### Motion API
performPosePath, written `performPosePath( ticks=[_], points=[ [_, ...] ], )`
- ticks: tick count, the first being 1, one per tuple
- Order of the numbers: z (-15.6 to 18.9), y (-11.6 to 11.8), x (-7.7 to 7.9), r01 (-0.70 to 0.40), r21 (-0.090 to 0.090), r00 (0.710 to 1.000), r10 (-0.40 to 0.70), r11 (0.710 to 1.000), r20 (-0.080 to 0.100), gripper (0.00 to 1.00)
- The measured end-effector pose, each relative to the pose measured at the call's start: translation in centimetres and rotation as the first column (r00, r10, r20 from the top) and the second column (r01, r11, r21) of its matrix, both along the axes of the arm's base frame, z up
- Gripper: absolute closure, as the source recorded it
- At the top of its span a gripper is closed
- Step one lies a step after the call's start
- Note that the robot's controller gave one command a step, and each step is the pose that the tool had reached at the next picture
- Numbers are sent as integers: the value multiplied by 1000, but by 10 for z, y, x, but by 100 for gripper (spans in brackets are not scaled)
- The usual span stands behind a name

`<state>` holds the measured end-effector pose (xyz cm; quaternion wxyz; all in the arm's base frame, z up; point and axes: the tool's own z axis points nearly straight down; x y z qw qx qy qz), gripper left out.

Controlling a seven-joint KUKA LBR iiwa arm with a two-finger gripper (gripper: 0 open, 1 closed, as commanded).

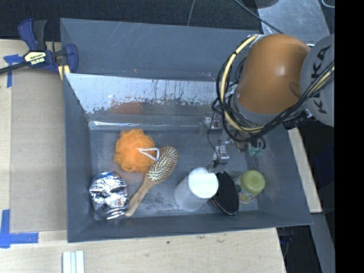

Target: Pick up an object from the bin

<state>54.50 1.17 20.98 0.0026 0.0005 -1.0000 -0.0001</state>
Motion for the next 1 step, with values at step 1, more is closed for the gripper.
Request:
performPosePath(
  ticks=[1],
  points=[
    [-48, -3, -10, -47, 1, 999, 47, 999, 18, 0]
  ],
)
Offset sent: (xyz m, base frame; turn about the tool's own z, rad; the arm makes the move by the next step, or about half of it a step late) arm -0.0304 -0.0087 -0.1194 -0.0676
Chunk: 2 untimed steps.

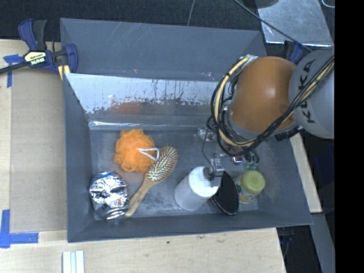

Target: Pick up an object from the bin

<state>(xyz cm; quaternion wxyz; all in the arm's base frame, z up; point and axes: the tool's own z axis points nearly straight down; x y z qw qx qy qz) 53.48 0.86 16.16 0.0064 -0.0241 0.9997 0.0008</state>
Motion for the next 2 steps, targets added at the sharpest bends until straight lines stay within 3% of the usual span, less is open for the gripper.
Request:
performPosePath(
  ticks=[1, 2],
  points=[
    [27, -29, -5, -341, -8, 940, 341, 940, 7, 0],
    [-90, -57, -35, -499, -11, 866, 499, 866, 4, 0]
  ],
)
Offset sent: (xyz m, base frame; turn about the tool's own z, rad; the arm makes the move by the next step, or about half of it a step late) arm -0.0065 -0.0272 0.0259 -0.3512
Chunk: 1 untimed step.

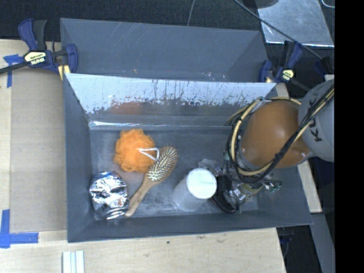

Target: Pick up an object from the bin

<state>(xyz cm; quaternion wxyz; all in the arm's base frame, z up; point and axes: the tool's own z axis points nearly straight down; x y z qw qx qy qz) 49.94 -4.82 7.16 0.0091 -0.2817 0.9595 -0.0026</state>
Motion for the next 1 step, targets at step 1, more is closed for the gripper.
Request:
performPosePath(
  ticks=[1],
  points=[
    [4, 2, 4, -2, 2, 1000, 2, 1000, 14, 100]
  ],
)
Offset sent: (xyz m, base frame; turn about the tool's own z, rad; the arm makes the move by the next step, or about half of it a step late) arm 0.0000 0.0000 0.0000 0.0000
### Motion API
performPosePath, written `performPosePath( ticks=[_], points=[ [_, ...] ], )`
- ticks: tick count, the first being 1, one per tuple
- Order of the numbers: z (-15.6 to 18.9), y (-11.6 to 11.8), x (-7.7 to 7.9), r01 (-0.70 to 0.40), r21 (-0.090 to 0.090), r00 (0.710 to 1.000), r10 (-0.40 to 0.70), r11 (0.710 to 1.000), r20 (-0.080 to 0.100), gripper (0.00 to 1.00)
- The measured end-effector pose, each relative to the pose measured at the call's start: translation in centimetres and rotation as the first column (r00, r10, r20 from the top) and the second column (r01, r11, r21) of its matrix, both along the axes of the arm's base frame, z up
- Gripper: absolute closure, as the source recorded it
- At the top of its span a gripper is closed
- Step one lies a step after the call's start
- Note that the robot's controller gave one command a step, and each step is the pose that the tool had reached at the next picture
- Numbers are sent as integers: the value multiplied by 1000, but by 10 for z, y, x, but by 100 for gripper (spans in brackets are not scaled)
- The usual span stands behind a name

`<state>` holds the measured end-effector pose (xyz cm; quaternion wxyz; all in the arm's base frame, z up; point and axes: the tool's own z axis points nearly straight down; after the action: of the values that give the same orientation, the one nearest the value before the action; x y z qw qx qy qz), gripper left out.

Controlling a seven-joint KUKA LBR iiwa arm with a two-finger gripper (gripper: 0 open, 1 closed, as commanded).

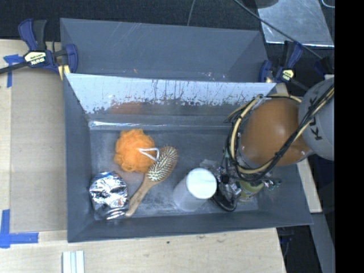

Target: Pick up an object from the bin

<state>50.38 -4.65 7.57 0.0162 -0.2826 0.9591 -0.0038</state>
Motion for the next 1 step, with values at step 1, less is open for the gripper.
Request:
performPosePath(
  ticks=[1],
  points=[
    [0, 0, 0, -1, 0, 1000, 1, 1000, 1, 100]
  ],
)
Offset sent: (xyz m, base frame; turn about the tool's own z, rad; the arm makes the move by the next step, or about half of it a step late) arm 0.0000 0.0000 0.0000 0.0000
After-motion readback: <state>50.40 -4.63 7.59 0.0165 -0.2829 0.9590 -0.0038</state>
